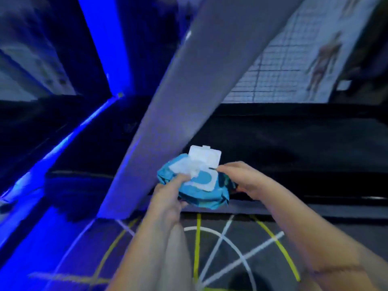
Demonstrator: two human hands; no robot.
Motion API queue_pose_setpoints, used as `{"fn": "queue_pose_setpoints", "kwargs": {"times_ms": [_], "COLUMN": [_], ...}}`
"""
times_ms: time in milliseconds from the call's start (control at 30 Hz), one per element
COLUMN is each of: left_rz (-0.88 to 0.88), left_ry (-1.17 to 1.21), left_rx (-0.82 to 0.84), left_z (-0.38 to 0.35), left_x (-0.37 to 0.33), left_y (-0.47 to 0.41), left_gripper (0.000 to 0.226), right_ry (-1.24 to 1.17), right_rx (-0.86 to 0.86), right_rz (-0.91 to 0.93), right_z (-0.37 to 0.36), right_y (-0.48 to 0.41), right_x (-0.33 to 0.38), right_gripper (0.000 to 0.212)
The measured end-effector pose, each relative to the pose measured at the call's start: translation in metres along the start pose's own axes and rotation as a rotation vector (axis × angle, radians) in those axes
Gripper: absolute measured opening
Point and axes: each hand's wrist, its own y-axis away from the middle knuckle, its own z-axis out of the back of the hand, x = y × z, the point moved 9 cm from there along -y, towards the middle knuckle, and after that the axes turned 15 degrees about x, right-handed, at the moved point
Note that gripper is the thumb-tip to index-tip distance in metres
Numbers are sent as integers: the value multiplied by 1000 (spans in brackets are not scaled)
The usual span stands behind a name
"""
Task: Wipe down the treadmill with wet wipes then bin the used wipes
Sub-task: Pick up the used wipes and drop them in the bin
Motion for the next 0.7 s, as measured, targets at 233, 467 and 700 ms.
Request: {"fn": "queue_pose_setpoints", "kwargs": {"times_ms": [233,467,700], "left_rz": [304,488,560], "left_ry": [-18,-213,-476], "left_rx": [197,468,632], "left_z": [-140,-324,-540], "left_x": [111,154,109], "left_y": [-68,-134,-60], "left_gripper": [39,30,38], "right_ry": [-332,-586,-748], "right_rx": [-292,-435,-704], "right_rz": [76,49,29], "right_z": [154,295,388], "right_y": [48,94,269], "right_x": [-84,-136,-58], "right_gripper": [72,52,42]}}
